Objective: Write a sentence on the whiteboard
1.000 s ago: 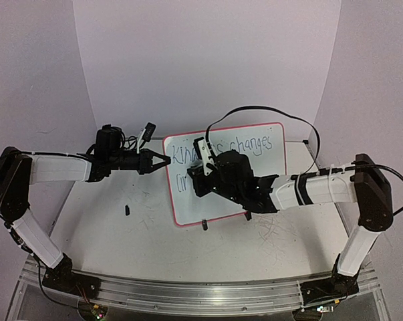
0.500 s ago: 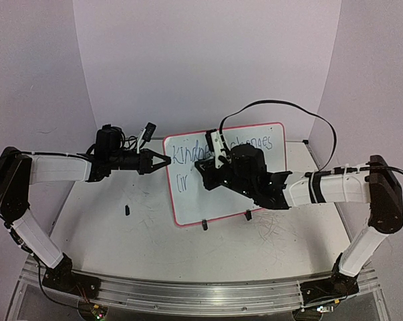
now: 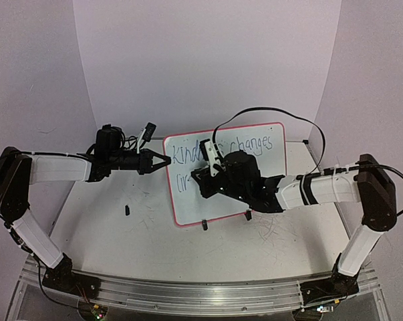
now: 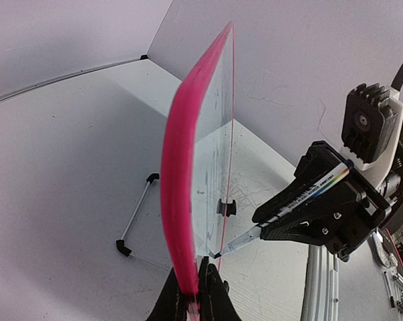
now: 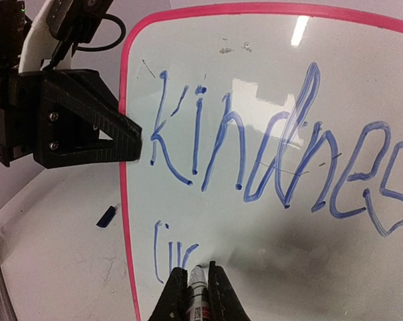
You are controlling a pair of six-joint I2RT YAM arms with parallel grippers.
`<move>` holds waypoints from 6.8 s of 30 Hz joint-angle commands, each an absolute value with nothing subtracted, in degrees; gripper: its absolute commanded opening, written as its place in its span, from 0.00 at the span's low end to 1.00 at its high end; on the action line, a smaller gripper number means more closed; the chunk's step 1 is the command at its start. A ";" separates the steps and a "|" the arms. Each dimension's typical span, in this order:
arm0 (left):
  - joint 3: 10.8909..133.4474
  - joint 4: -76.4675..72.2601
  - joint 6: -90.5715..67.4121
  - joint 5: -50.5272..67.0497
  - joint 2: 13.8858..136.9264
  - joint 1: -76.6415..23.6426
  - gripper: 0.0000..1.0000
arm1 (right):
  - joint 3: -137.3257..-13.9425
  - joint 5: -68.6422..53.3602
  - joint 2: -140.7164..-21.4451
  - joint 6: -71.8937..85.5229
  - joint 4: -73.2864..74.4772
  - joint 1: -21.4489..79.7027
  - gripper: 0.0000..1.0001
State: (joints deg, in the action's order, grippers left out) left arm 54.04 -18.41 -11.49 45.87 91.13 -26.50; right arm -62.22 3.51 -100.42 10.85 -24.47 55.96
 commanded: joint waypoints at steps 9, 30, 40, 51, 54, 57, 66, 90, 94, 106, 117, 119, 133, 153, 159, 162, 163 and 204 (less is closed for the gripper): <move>55.65 -16.96 -5.89 43.76 91.22 -27.08 0.00 | -62.19 7.23 -101.33 13.02 -25.41 56.19 0.00; 55.76 -16.87 -5.72 43.89 91.23 -27.08 0.00 | -61.55 14.52 -98.41 12.91 -25.35 55.76 0.00; 55.74 -16.87 -5.63 43.86 91.24 -27.10 0.00 | -63.83 13.77 -99.68 11.44 -25.83 55.52 0.00; 55.77 -16.88 -5.63 43.95 91.41 -27.08 0.00 | -65.49 13.25 -100.84 10.75 -25.98 55.46 0.00; 55.75 -16.86 -5.56 43.95 91.38 -27.07 0.00 | -65.85 12.45 -101.37 10.81 -26.01 55.46 0.00; 55.73 -16.84 -5.61 44.03 91.41 -27.07 0.00 | -65.95 11.52 -101.74 11.06 -26.00 55.55 0.00; 55.73 -16.78 -5.54 44.02 91.24 -27.07 0.00 | -63.43 10.01 -101.56 12.80 -25.93 56.05 0.00; 55.76 -16.79 -5.63 44.21 90.79 -27.17 0.00 | -60.36 10.28 -101.40 14.87 -25.66 56.93 0.00; 55.80 -16.78 -5.63 44.30 90.79 -27.07 0.00 | -59.80 10.21 -101.34 15.11 -25.64 56.89 0.00; 55.73 -16.78 -5.66 44.47 90.78 -27.17 0.00 | -57.88 12.07 -100.38 15.55 -25.26 57.03 0.00; 55.68 -16.79 -5.56 44.39 90.67 -27.17 0.00 | -57.40 15.79 -98.36 14.55 -24.00 56.90 0.00; 55.65 -16.79 -5.54 44.38 90.65 -27.16 0.00 | -57.32 16.21 -97.81 14.41 -23.82 56.86 0.00; 55.74 -16.70 -5.32 44.17 90.76 -27.16 0.00 | -51.89 -3.35 -85.15 6.30 -27.44 54.02 0.00; 55.81 -16.03 -4.48 43.33 90.39 -27.16 0.00 | -57.48 -1.92 -92.94 5.93 -25.93 56.16 0.00; 55.82 -15.95 -4.48 43.34 90.25 -27.14 0.00 | -57.60 -1.12 -93.08 6.46 -25.90 56.21 0.00; 55.84 -15.94 -4.48 43.33 90.21 -27.16 0.00 | -57.46 -0.69 -93.08 6.53 -25.90 56.21 0.00; 55.81 -15.91 -4.48 43.33 90.19 -27.16 0.00 | -57.41 -0.59 -93.04 6.56 -25.93 56.22 0.00; 56.00 -15.64 -4.31 43.47 90.59 -27.25 0.00 | -60.35 13.72 -96.77 8.61 -28.87 55.99 0.00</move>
